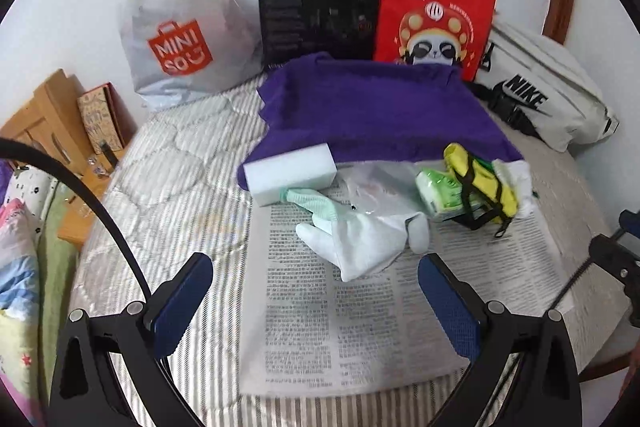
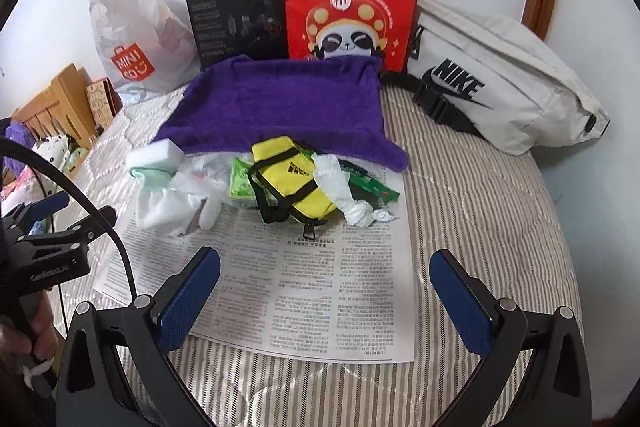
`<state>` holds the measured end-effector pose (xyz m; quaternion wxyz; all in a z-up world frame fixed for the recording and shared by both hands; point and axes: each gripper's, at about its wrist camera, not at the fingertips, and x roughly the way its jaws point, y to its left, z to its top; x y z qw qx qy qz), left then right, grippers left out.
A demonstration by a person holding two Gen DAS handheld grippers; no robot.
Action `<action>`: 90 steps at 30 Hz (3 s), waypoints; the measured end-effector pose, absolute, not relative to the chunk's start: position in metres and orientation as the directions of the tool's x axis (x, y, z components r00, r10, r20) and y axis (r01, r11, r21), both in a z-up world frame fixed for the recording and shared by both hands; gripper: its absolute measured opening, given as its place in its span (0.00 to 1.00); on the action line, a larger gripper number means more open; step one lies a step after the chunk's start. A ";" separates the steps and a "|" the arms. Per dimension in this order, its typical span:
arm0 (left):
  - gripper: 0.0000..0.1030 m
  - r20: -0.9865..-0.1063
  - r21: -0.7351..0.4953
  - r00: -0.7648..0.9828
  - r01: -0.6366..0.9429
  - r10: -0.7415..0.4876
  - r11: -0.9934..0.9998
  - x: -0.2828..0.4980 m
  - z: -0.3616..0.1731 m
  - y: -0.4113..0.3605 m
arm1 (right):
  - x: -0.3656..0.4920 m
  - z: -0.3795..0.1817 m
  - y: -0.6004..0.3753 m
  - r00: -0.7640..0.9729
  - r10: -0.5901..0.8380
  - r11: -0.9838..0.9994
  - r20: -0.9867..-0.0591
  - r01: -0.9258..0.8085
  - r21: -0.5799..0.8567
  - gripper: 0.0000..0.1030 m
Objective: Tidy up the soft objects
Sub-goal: 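Grasp the white glove with the left gripper while the right gripper grasps the crumpled white tissue, then lift and carry the glove and tissue over the purple towel with both grippers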
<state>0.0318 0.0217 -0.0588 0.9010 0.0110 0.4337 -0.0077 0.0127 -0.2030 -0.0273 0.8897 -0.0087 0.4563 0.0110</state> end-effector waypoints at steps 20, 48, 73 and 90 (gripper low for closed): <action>0.89 -0.794 0.087 0.607 0.160 -0.028 0.983 0.089 -0.136 -0.006 | 0.070 -0.080 -0.218 0.500 0.006 1.000 -0.866 0.003 0.008 1.00; 0.53 -0.776 -0.020 0.620 0.167 -0.120 0.986 0.086 -0.145 -0.003 | 0.106 -0.123 -0.241 0.569 0.104 0.995 -0.816 -0.052 0.091 0.54; 0.27 -0.794 -0.072 0.586 0.174 -0.162 0.982 0.084 -0.137 0.003 | 0.087 -0.087 -0.250 0.568 0.131 0.991 -0.813 -0.064 0.115 0.10; 0.24 -0.779 -0.152 0.586 0.168 -0.223 0.974 0.049 -0.092 0.028 | 0.068 -0.074 -0.232 0.541 0.186 0.983 -0.820 -0.102 0.155 0.10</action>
